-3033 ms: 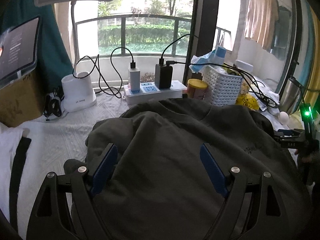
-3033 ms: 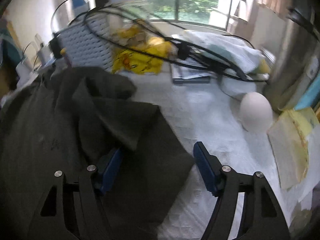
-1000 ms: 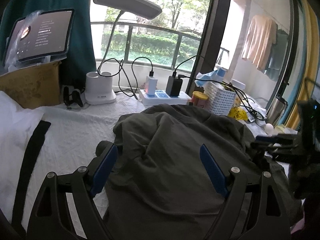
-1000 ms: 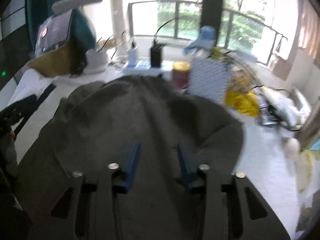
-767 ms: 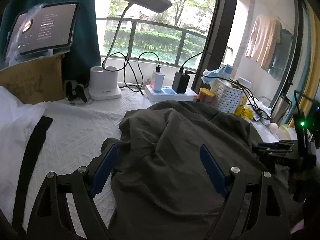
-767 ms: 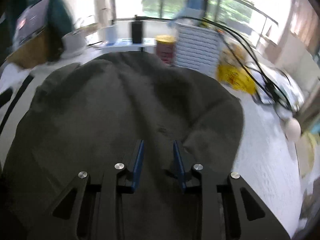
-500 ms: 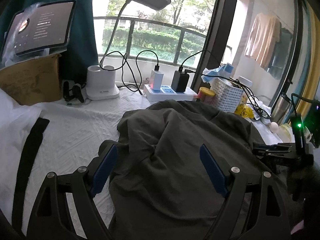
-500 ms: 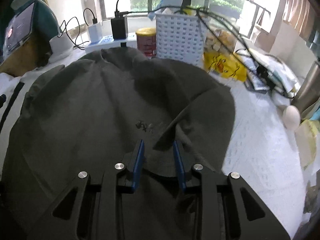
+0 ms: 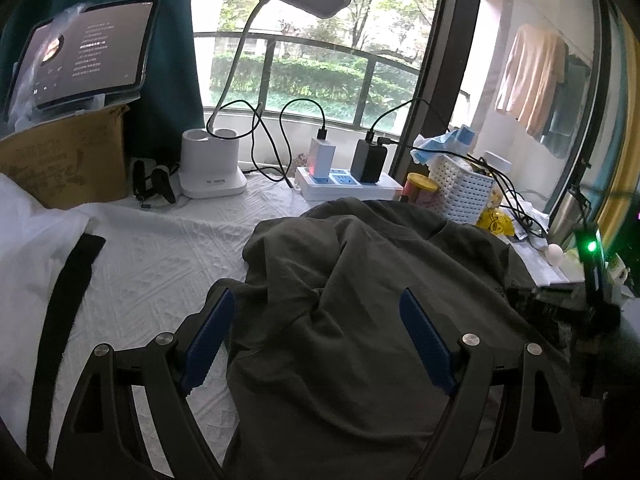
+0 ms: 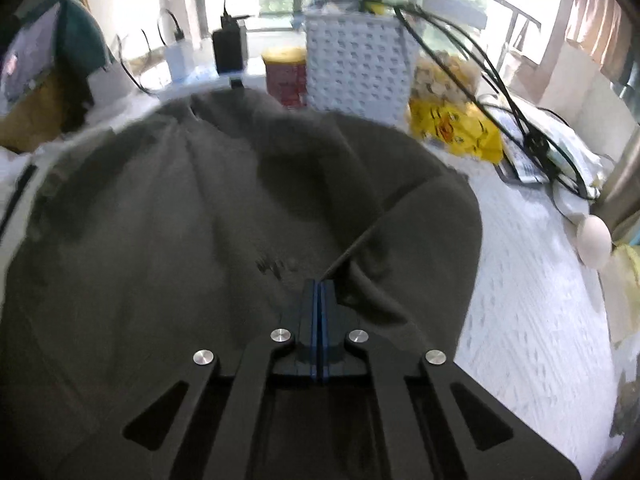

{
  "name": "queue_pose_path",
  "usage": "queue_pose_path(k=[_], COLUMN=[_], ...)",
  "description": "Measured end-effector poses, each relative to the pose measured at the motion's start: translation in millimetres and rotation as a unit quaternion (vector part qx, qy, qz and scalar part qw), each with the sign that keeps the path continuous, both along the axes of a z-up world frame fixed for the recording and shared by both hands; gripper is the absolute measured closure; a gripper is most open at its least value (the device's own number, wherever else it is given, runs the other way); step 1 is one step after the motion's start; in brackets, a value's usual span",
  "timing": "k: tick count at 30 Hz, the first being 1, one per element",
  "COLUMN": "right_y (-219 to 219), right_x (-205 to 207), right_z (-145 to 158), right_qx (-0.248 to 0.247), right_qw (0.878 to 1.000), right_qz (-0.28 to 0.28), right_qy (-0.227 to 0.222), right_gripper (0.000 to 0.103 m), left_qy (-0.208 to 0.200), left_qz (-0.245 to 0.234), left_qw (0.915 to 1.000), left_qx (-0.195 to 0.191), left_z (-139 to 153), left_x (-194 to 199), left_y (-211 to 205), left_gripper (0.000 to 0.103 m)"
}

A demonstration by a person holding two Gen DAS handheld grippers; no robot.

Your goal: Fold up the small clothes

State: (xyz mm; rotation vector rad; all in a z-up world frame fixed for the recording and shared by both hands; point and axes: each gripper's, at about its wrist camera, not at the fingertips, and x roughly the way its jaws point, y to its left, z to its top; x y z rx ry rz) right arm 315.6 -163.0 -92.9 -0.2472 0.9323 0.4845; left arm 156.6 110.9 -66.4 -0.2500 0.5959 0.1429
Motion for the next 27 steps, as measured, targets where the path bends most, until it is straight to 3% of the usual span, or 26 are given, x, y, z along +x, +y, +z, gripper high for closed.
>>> queue_pose_path(k=[8, 15, 16, 17, 19, 24, 27], right_y=[5.1, 13.3, 11.7, 6.4, -7.1, -54.4, -89.0], right_x=[54.6, 61.9, 59.3, 55.9, 51.9, 40.9, 52.6], right_z=[27.1, 15.1, 13.1, 14.0, 16.4, 26.5, 24.3], right_qx=[0.128, 0.124, 0.119, 0.120, 0.128, 0.105, 0.088], right_qw=[0.991, 0.992, 0.992, 0.992, 0.991, 0.992, 0.991], right_qz=[-0.020, -0.028, -0.028, -0.032, -0.036, -0.066, -0.105], right_qy=[0.033, 0.026, 0.030, 0.029, 0.023, -0.007, 0.001], right_gripper=[0.103, 0.100, 0.090, 0.058, 0.014, 0.013, 0.013], left_qy=[-0.001, 0.003, 0.003, 0.003, 0.002, -0.002, -0.002], left_qz=[0.014, 0.022, 0.022, 0.021, 0.018, 0.008, 0.002], left_qw=[0.9999, 0.9997, 0.9997, 0.9997, 0.9998, 1.0000, 1.0000], left_qx=[-0.002, -0.009, -0.009, -0.009, -0.008, -0.002, 0.004], left_z=[-0.2, -4.0, -4.1, -3.9, -2.6, 0.7, 2.1], left_x=[-1.8, -4.5, -4.4, -3.9, -3.8, -3.9, -1.6], left_y=[5.0, 9.2, 9.2, 8.6, 7.0, -2.6, -9.8], left_gripper=[0.016, 0.016, 0.016, 0.016, 0.016, 0.016, 0.016])
